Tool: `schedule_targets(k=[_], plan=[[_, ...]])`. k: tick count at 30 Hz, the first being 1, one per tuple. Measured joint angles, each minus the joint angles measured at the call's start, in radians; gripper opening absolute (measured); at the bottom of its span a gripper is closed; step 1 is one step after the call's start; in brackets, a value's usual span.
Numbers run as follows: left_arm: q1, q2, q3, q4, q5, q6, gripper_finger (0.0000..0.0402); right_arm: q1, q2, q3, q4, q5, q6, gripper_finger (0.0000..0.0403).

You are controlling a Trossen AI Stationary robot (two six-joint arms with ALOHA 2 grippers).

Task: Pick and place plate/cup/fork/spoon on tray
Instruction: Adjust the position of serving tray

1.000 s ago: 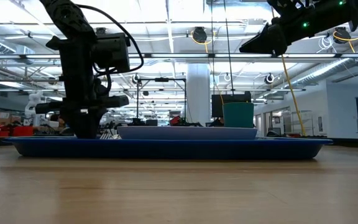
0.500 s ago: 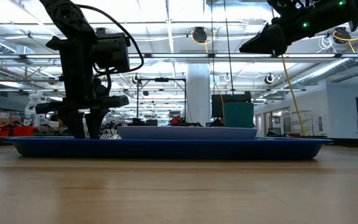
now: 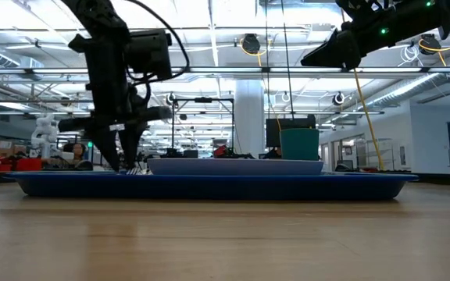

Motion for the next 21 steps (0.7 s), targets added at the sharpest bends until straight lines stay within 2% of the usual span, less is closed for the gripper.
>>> schedule_targets(k=[9,12,15,18,21], plan=[[-0.017,0.0,0.101,-0.141,-0.005,0.045,0.0124,0.0,0.0,0.0,0.0,0.0,-0.02,0.016],[-0.028,0.0,0.162,-0.232,-0.037,0.057,0.0124,0.0,0.0,0.0,0.002,0.001,-0.058,0.016],[-0.042,0.0,0.234,-0.313,-0.101,0.102,0.0124,0.0,0.0,0.0,0.041,0.002,-0.094,0.016],[-0.052,0.0,0.301,-0.324,-0.188,0.206,0.0125,0.0,0.0,0.0,0.121,0.006,-0.15,0.016],[-0.072,0.0,0.351,-0.311,-0.357,0.319,0.0124,0.001,-0.001,0.001,0.182,0.024,-0.211,0.016]])
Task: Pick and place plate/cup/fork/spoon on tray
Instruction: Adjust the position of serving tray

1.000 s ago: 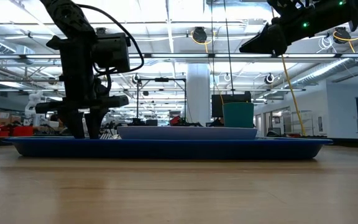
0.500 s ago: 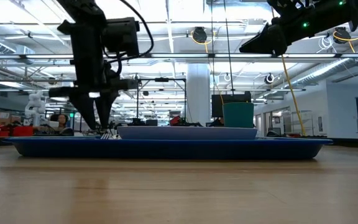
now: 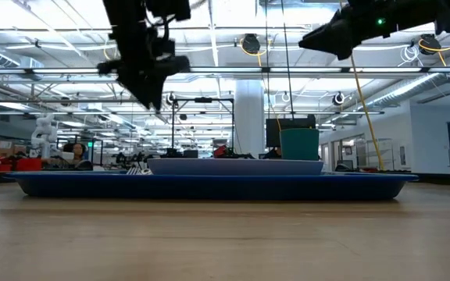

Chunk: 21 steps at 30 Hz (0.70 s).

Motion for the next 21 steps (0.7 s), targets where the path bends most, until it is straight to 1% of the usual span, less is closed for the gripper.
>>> schedule_targets(k=[3,5,7,8,10,12,14,17,18,20,21], plan=[[-0.036,-0.001,0.01,0.058,-0.249,0.124,0.0124,0.0,-0.001,0.0,-0.025,0.004,0.001,0.016],[-0.056,-0.001,0.004,0.106,-0.389,0.213,0.0124,0.0,-0.001,0.0,-0.072,0.004,0.01,0.016],[-0.066,-0.001,-0.003,0.167,-0.466,0.326,0.0124,0.0,0.0,0.0,-0.104,0.005,0.039,0.016],[-0.065,-0.001,-0.011,0.206,-0.474,0.391,0.0124,0.0,0.0,0.0,-0.111,0.006,0.058,0.016],[-0.051,-0.001,-0.038,0.303,-0.467,0.522,0.0124,0.0,0.0,0.0,-0.119,0.007,0.104,0.016],[-0.017,-0.001,-0.079,0.417,-0.422,0.64,0.0124,0.0,-0.001,0.0,-0.124,0.02,0.148,0.016],[0.03,-0.021,-0.132,0.52,-0.355,0.732,0.0124,0.0,-0.002,0.002,-0.192,0.091,0.207,0.016],[0.103,-0.072,-0.233,0.746,-0.249,0.853,0.0124,0.0,0.0,0.027,-0.45,0.225,0.303,0.016],[0.127,-0.101,-0.275,0.812,-0.212,0.891,0.0124,0.0,0.0,0.045,-0.55,0.243,0.356,0.016],[0.176,-0.157,-0.344,0.957,-0.132,0.951,0.0124,-0.001,-0.001,0.093,-0.695,0.218,0.492,0.016],[0.206,-0.187,-0.375,1.038,-0.073,0.972,0.0124,-0.001,-0.003,0.117,-0.751,0.193,0.553,0.016]])
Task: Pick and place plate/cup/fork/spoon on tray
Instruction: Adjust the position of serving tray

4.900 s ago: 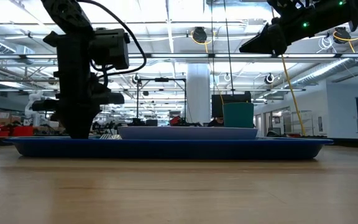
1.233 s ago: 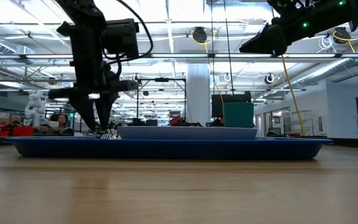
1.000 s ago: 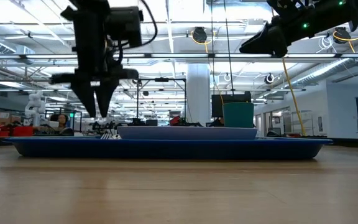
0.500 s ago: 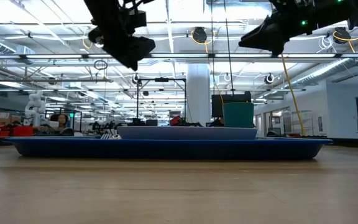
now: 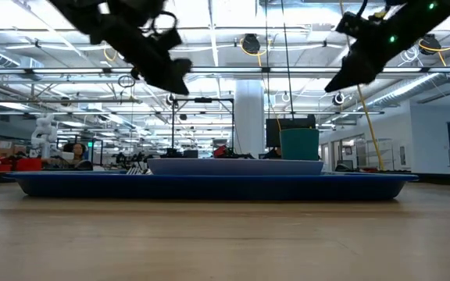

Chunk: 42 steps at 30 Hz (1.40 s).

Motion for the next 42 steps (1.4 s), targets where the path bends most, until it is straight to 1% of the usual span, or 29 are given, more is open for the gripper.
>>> schedule_targets(k=[2,3,4,7,10,13,15,17,19,22,26,29,33,36,38,42], plan=[[0.067,-0.058,-0.057,0.111,0.121,0.025,0.0124,0.001,0.0,0.04,-0.068,-0.029,0.086,0.016],[0.099,-0.072,-0.074,0.16,0.176,0.033,0.0124,0.001,0.001,0.056,-0.083,-0.028,0.11,0.016],[0.131,-0.078,-0.088,0.186,0.213,0.035,0.0124,0.001,0.001,0.069,-0.098,-0.028,0.127,0.016],[0.213,-0.074,-0.1,0.172,0.244,-0.008,0.0124,-0.009,0.001,0.092,-0.088,-0.022,0.155,0.016],[0.29,-0.036,-0.098,0.158,0.246,-0.099,0.0124,-0.022,0.001,0.093,-0.072,0.005,0.18,0.016],[0.356,0.009,-0.101,0.146,0.283,-0.13,0.0124,-0.033,0.001,0.093,-0.071,0.017,0.201,0.016],[0.401,0.047,-0.092,0.152,0.36,-0.156,0.0124,-0.035,0.001,0.093,-0.069,-0.001,0.203,0.016],[0.447,0.093,-0.082,0.133,0.47,-0.209,0.0124,-0.035,0.001,0.093,-0.061,-0.006,0.214,0.016],[0.477,0.14,-0.071,0.12,0.556,-0.259,0.0124,-0.035,0.001,0.093,-0.056,-0.009,0.228,0.016],[0.506,0.184,-0.043,0.096,0.626,-0.269,0.0124,-0.035,0.001,0.093,-0.057,-0.022,0.263,0.016],[0.526,0.217,0.015,-0.07,0.643,-0.269,0.0124,-0.035,0.001,0.092,-0.055,-0.03,0.307,0.016],[0.513,0.233,0.036,-0.141,0.646,-0.27,0.0124,-0.035,0.001,0.092,-0.041,-0.029,0.312,0.016],[0.486,0.234,0.031,-0.184,0.631,-0.279,0.0124,-0.035,0.001,0.092,-0.014,-0.028,0.285,0.016],[0.47,0.237,0.03,-0.218,0.573,-0.296,0.0124,-0.035,0.001,0.092,0.0,-0.028,0.267,0.016],[0.463,0.26,0.03,-0.204,0.54,-0.305,0.0124,-0.035,0.001,0.092,0.008,-0.028,0.252,0.016],[0.462,0.33,0.029,-0.189,0.541,-0.318,0.0124,-0.035,0.001,0.091,0.019,-0.029,0.242,0.016]])
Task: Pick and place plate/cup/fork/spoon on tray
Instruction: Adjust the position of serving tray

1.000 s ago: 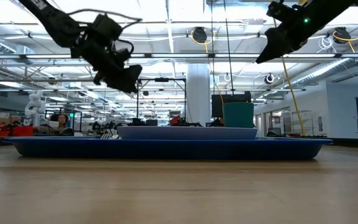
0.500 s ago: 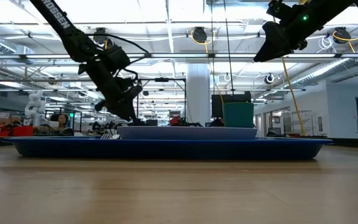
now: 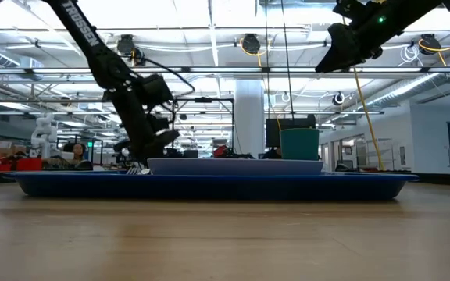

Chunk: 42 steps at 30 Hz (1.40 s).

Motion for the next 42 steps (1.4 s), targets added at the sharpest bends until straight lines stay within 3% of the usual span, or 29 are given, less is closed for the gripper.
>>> schedule_targets(k=[5,42], plan=[[0.002,0.052,0.0,0.001,0.019,-0.002,0.0124,0.002,0.0,0.0,-0.002,-0.002,0.0,0.016],[-0.062,0.051,0.002,-0.061,-0.01,-0.044,0.0124,0.002,0.0,0.0,-0.025,0.0,0.004,0.016]])
